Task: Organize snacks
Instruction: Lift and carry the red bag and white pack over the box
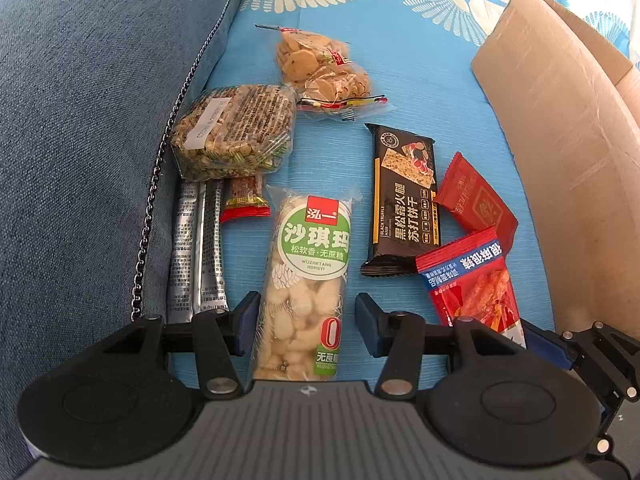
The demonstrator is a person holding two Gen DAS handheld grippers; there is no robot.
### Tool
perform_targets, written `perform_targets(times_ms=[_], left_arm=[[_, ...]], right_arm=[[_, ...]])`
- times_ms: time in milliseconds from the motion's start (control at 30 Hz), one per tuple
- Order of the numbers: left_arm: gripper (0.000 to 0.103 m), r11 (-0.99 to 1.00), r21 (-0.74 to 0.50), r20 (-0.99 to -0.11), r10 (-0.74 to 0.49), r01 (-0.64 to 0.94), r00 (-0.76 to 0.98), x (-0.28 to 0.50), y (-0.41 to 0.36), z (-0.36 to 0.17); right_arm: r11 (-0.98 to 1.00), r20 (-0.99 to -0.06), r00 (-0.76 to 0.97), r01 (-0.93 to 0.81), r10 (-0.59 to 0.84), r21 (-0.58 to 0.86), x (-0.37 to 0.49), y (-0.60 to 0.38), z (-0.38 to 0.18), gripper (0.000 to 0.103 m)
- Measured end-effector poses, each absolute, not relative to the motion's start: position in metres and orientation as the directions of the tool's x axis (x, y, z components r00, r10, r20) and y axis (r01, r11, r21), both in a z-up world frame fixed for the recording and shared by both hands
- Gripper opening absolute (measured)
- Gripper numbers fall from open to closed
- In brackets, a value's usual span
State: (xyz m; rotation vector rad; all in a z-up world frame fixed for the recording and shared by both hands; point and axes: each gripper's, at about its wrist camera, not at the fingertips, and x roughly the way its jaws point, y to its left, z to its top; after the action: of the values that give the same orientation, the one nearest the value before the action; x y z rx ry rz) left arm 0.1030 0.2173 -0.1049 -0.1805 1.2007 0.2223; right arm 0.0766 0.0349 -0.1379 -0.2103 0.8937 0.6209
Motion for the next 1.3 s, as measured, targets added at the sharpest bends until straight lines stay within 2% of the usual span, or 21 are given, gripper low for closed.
perform_targets(times_ms=[200,233,267,300,467,767,967,1300], left_arm=[[0.055,0.965,-0.018,-0.935,0.077,-0.263,0.345,0.103,0.217,-0.105],[0.053,0.965,-0.016,-0.935,0.079,-0.261,0.346,0.103,0.216,-0.105],[0.045,0.966,-0.011,-0.934,0.083,-0.259,0.349,0.102,0.216,-0.105],[0.04,0.966,-0.006,-0.931,0.089,-0.259,0.353,0.102,0.216,-0.104],[0.04,0.958,-0.035,-0.907,0.089,-0.286,0.411,0.096,0.218,-0.09],[0.04,0.943,-0.166,-0.719,0.085,-0.29,0.689,0.049,0.212,-0.029],[0.04,0.94,-0.199,-0.598,0.106,-0.276,0.794,0.022,0.205,-0.002],[0.04,0.971,-0.135,-0.546,0.092,-0.196,0.832,0.044,0.17,0.006]], right_arm=[[0.802,-0.764,0.478,-0.591,0.435,0.087,0.074,0.033,-0.133,0.048],[0.802,-0.76,0.481,-0.591,0.437,0.088,0.073,0.034,-0.132,0.048],[0.802,-0.756,0.484,-0.591,0.441,0.09,0.073,0.034,-0.131,0.048],[0.801,-0.751,0.487,-0.592,0.446,0.092,0.072,0.034,-0.13,0.048],[0.793,-0.711,0.517,-0.603,0.476,0.093,0.065,0.031,-0.12,0.048],[0.783,-0.537,0.632,-0.616,0.558,0.088,0.03,0.003,-0.082,0.047],[0.786,-0.407,0.704,-0.616,0.581,0.056,0.008,-0.033,-0.053,0.047],[0.856,-0.267,0.82,-0.515,0.506,0.041,0.03,-0.11,0.003,0.047]])
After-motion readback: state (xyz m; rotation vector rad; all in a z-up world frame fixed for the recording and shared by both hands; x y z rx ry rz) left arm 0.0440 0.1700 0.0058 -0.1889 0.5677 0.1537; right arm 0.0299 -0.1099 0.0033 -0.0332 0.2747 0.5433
